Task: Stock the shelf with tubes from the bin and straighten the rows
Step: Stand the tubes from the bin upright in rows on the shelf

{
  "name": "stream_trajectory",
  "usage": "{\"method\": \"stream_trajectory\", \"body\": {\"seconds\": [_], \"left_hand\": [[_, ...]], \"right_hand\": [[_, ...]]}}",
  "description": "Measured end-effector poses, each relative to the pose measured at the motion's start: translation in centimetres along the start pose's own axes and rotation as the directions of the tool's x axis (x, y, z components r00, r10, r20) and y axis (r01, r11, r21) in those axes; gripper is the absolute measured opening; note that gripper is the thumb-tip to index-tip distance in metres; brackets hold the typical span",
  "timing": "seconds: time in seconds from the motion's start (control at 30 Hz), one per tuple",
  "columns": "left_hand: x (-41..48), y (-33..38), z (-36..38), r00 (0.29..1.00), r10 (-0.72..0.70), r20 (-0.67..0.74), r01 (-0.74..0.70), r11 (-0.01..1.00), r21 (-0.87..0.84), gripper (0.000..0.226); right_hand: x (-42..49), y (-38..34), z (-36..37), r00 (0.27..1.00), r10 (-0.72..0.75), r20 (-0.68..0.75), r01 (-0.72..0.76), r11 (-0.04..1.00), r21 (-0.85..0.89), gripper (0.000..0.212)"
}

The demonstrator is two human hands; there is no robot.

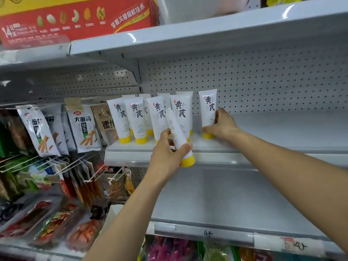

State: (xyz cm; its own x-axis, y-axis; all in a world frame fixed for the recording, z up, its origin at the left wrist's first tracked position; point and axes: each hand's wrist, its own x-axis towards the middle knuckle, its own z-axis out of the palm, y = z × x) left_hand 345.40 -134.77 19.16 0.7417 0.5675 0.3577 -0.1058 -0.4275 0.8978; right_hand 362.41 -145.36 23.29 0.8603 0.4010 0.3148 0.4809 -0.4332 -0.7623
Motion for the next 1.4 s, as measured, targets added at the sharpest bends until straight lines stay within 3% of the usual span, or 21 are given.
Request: {"method": "stream_trajectory", "body": {"seconds": [0.27,0.4,0.53,0.57,0.63,0.73,0.83,1.03,1.2,1.3,1.4], "left_hand": [[0.0,0.1,-0.5,1.0,-0.006,0.017,0.007,1.0,-0.022,0.07],[-0.2,0.2,-1.0,0.999,-0.013,0.034,0.014,0.999,-0.031,0.063],[-0.7,0.8,-1.4,0.998,-0.008,0.055,0.012,0.998,-0.06,0.049],[-0.8,1.1,-1.5,0.998,-0.007,0.061,0.011,0.997,-0.077,0.042],[-1.2,1.9,-1.3,0.997,-0.013,0.08,0.024,0.989,-0.147,0.031],[-1.6,3.1,-1.0,0.992,-0.041,0.121,0.069,0.968,-0.24,0.027],[-1.9,3.9,-0.6,0.985,-0.055,0.167,0.096,0.964,-0.249,0.032],[-2.6,4.6,0.1,0.969,-0.043,0.245,0.099,0.97,-0.222,0.028],[-2.1,3.3,-0.2,0.985,0.098,0.142,-0.118,0.984,0.135,0.03],[-1.8,2.1,-0.8,0.99,0.105,0.095,-0.133,0.922,0.364,0.04],[-2.0,1.5,-1.0,0.988,0.123,0.092,-0.153,0.824,0.546,0.038]], "right_hand": [[0.4,-0.2,0.2,0.999,0.052,0.013,-0.051,0.998,-0.025,0.057],[-0.4,-0.3,-0.5,0.996,0.086,0.006,-0.086,0.996,-0.035,0.062],[-2.9,-0.9,-1.3,0.989,-0.075,-0.128,0.082,0.995,0.054,0.023],[-3.9,-1.2,-1.5,0.99,-0.12,-0.08,0.128,0.985,0.112,0.014],[-6.0,-2.2,-1.9,0.972,-0.192,0.136,0.164,0.967,0.196,0.019],[-8.6,-3.2,-2.6,0.82,-0.217,0.53,0.093,0.964,0.25,0.025],[-9.3,-3.0,-3.1,0.72,-0.251,0.647,0.048,0.948,0.314,0.026],[-9.6,-1.8,-3.6,0.758,-0.249,0.603,0.065,0.949,0.31,0.03],[-8.6,-1.4,-4.0,0.91,-0.176,0.375,0.067,0.956,0.287,0.036],[-7.6,-1.3,-3.9,0.974,-0.125,0.19,0.069,0.958,0.278,0.034],[-6.5,-0.9,-3.4,0.993,-0.096,0.071,0.078,0.972,0.223,0.035]]}}
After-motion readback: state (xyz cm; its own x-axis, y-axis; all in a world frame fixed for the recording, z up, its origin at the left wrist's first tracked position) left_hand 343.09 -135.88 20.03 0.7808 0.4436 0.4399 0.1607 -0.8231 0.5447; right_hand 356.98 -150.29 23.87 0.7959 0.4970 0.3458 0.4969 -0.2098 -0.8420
